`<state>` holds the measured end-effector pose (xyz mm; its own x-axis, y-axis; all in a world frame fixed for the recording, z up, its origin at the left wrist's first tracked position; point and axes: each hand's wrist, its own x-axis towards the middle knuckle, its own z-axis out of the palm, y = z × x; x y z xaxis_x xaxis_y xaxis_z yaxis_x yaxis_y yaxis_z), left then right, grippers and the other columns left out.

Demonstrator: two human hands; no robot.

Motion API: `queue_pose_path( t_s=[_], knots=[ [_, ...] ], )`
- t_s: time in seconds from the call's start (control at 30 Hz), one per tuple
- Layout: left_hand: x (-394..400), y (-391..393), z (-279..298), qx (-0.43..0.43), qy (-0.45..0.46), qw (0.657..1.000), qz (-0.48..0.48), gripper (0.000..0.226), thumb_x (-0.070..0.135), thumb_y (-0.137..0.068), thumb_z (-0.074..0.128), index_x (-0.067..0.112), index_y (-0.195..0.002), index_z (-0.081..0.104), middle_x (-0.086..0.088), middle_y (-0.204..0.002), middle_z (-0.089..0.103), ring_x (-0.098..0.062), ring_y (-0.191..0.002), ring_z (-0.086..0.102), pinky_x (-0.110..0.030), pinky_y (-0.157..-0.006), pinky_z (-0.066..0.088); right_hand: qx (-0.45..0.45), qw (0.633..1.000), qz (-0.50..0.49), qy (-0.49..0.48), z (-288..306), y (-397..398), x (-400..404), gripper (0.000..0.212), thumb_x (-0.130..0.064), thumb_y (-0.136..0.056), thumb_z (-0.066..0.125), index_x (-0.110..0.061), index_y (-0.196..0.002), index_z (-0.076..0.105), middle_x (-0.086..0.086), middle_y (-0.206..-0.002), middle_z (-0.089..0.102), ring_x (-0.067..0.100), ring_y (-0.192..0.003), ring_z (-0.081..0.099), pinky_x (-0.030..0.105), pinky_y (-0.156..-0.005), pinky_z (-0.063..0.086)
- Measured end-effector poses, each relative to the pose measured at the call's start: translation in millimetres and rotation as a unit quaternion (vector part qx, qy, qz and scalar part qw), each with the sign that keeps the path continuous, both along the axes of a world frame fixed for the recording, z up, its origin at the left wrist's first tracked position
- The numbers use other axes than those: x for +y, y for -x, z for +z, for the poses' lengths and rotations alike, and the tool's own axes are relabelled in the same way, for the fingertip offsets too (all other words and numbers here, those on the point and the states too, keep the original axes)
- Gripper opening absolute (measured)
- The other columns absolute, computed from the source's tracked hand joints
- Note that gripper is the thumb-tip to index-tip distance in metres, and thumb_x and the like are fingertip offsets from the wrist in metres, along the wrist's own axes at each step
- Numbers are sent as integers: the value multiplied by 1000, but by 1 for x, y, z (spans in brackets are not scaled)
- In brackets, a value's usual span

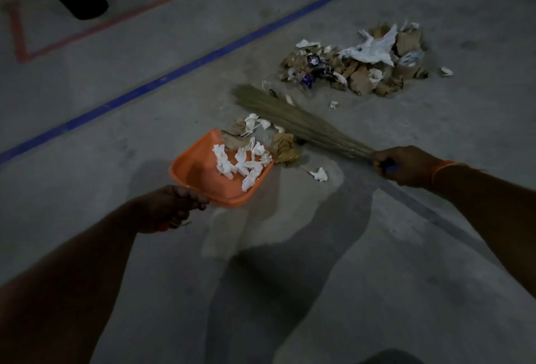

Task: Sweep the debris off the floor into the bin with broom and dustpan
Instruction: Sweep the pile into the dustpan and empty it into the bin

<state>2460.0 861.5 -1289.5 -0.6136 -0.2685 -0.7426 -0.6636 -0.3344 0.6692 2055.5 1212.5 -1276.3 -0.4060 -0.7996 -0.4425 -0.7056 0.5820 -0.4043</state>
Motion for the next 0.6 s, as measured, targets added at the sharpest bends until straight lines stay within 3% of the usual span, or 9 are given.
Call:
queue_pose_path(
  t_s=[0.27,0.47,0.6],
  knots=[
    [11,2,-6,8,13,1000,10,38,-4,-98,47,11,-88,80,-7,-88,69,-8,-44,38,-18,-38,32,26,997,72,-15,12,-14,24,24,-6,-81,63,-30,-77,61,-7,-86,65,13,-83,60,31,-80,45],
    [43,-6,-2,12,18,999,29,31,-3,-100,48,7,-94,77,-6,-88,70,-7,-44,39,-16,-38,31,0,997,73,29,28,-42,57,26,-6,-85,62,-30,-77,60,-20,-80,60,-4,-76,58,8,-67,38],
    [67,-15,-3,22,7,999,41,25,-4,-100,47,0,-107,70,-8,-90,70,-8,-45,41,-17,-37,32,-23,996,54,62,43,-54,85,29,-1,-83,61,-29,-74,59,-21,-84,60,1,-75,58,12,-65,42]
  ],
)
